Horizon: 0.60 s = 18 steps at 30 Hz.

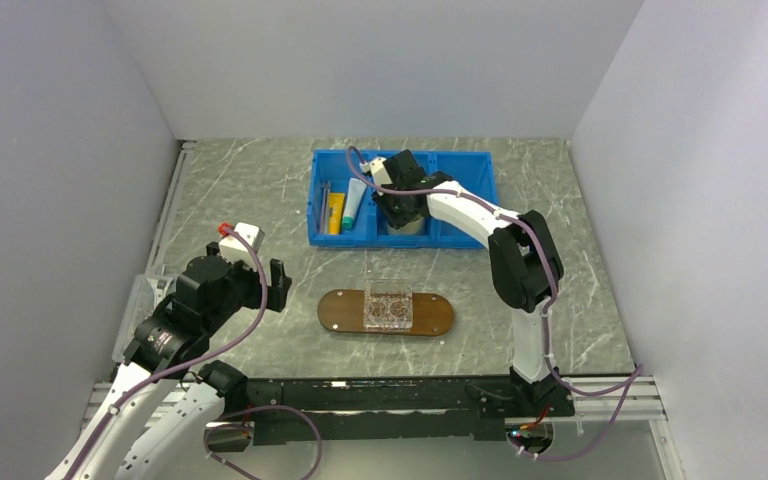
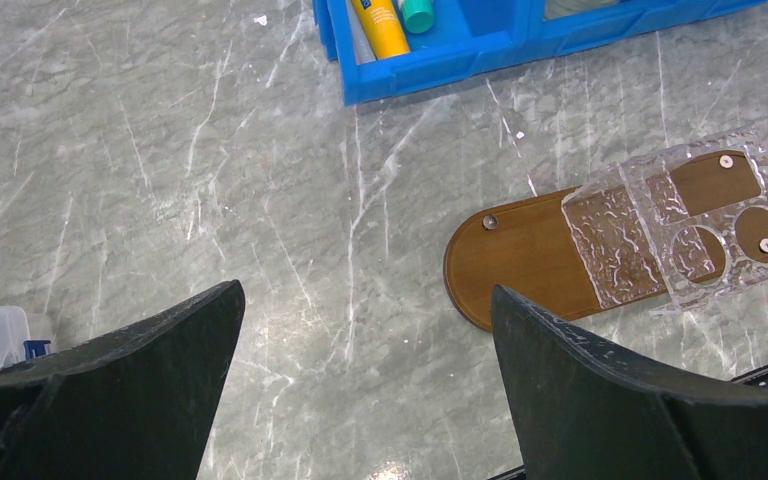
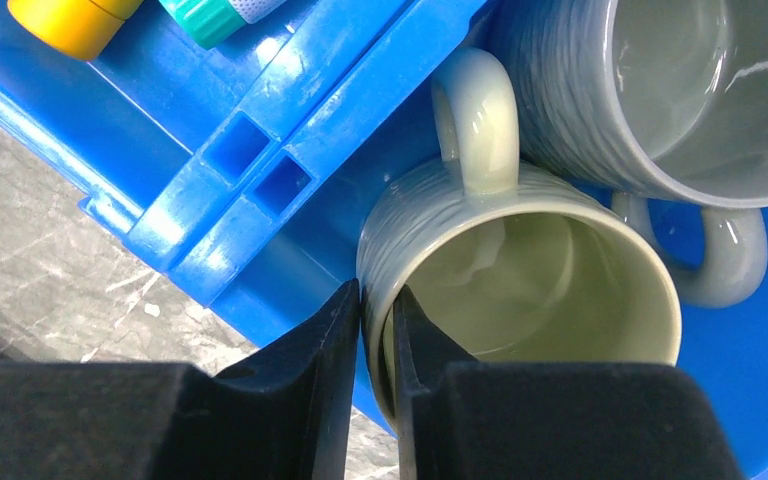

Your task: Prepare toiletry sets of a toothbrush and toothpaste on the tray

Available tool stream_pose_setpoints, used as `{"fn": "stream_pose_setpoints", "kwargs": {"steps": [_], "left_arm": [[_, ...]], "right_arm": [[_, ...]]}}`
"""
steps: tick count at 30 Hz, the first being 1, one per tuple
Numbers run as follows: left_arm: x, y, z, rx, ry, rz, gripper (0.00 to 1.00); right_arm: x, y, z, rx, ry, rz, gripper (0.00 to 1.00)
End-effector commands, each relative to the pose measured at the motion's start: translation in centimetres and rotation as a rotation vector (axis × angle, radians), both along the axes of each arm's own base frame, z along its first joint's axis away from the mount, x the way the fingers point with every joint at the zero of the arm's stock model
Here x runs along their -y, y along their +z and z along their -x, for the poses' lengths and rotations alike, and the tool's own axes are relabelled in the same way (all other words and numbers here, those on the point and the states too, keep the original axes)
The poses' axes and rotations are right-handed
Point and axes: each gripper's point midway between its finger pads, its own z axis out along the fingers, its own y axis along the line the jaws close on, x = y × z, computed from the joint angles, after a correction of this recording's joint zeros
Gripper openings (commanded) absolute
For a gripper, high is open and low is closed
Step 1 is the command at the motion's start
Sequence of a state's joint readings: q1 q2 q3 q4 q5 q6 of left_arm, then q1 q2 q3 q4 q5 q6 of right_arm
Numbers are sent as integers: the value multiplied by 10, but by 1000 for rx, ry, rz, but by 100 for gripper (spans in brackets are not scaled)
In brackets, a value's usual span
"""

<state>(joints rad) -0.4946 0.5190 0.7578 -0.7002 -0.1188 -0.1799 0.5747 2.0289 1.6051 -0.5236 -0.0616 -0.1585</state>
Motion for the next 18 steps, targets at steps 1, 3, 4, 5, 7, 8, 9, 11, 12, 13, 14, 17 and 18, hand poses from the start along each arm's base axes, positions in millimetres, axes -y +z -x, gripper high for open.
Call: {"fn": "stream_pose_setpoints", "kwargs": {"steps": [1, 3, 4, 5, 7, 8, 9, 11, 12, 13, 14, 17, 18], "left_arm": [[4, 10, -3, 34, -7, 24, 99], [4, 10, -3, 35, -9, 25, 99], [4, 10, -3, 34, -8, 23, 99], [4, 10, -3, 33, -9, 23, 99], [4, 9, -3, 31, -8, 22, 99], [3, 10, -3, 32, -7, 22, 99], [3, 10, -3, 32, -6, 22, 99], [3, 10, -3, 33, -6, 23, 99], [3, 10, -3, 33, -6, 23, 99], [3, 10, -3, 34, -5, 23, 99], [3, 10, -3, 34, -4, 23, 99], [3, 10, -3, 35, -5, 23, 99], [3, 10, -3, 34, -4, 23, 99]], "right_arm": [[-3, 18, -13, 47, 4, -19, 18], [-3, 20, -14, 51, 4, -19, 16], [-3, 21, -14, 52, 4, -17, 15], [-3, 22, -14, 52, 5, -17, 13], [-3, 24, -14, 57, 7, -20, 7], [-4, 26, -14, 59, 9, -22, 5], [-4, 27, -15, 62, 10, -26, 3], [-6, 31, -14, 66, 14, -33, 0], [-6, 32, -14, 68, 12, -36, 0], [-6, 34, -14, 72, 11, -39, 0], [-7, 37, -15, 79, 10, -45, 0], [-6, 48, -17, 101, -2, -56, 0], [-6, 53, -18, 114, -9, -61, 0]]}}
